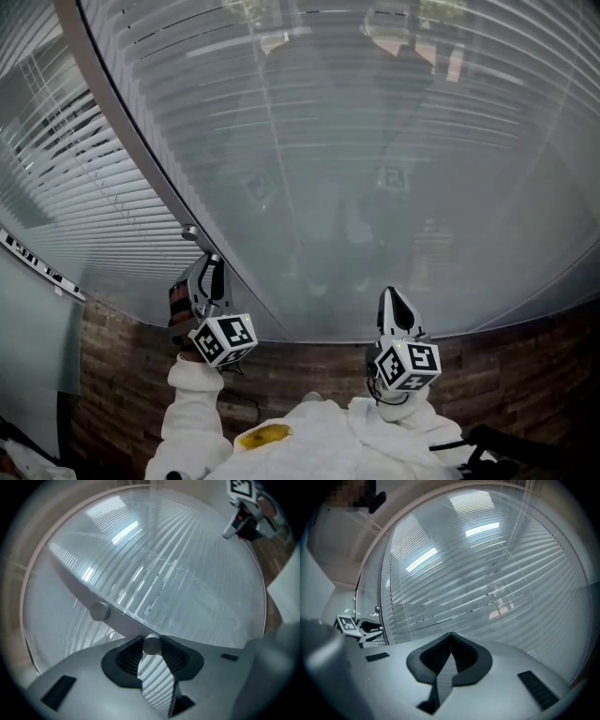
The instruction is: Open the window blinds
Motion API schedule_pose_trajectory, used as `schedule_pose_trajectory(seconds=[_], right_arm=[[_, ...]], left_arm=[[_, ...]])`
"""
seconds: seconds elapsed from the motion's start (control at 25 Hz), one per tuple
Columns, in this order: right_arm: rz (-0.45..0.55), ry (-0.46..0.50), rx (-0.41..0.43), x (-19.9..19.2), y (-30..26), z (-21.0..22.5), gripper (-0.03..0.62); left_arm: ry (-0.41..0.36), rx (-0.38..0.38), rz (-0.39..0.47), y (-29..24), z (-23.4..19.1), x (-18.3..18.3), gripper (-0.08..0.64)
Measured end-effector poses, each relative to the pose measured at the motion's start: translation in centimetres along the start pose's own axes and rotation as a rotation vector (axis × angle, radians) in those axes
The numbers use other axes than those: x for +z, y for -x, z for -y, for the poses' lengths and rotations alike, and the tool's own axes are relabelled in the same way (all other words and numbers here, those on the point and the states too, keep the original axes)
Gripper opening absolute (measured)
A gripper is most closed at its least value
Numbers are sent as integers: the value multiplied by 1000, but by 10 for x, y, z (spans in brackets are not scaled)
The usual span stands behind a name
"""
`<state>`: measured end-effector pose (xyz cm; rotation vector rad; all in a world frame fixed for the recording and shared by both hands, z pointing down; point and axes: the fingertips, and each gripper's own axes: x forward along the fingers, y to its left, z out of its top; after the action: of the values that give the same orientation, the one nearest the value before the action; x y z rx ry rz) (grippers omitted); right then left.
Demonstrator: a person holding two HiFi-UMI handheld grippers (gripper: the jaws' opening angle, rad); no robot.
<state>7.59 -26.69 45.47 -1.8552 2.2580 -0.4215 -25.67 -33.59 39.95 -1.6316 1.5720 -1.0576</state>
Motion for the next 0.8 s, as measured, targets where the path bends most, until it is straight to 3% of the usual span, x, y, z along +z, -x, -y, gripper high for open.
schedule_pose_trajectory(seconds=[0.12,0.28,0.52,0.8], right_arm=[[0,2,-11,1,5,3,11],[1,1,-29,2,13,9,11],[7,1,-47,7,21,17,11],[12,0,-51,9,24,21,11]], left_arm=[[300,-39,6,0,-4,-3,123],[845,-95,34,2,-12,-3,123],[1303,-83,68,5,-19,-8,123],[1907,-158,152,1,-13,-11,123]])
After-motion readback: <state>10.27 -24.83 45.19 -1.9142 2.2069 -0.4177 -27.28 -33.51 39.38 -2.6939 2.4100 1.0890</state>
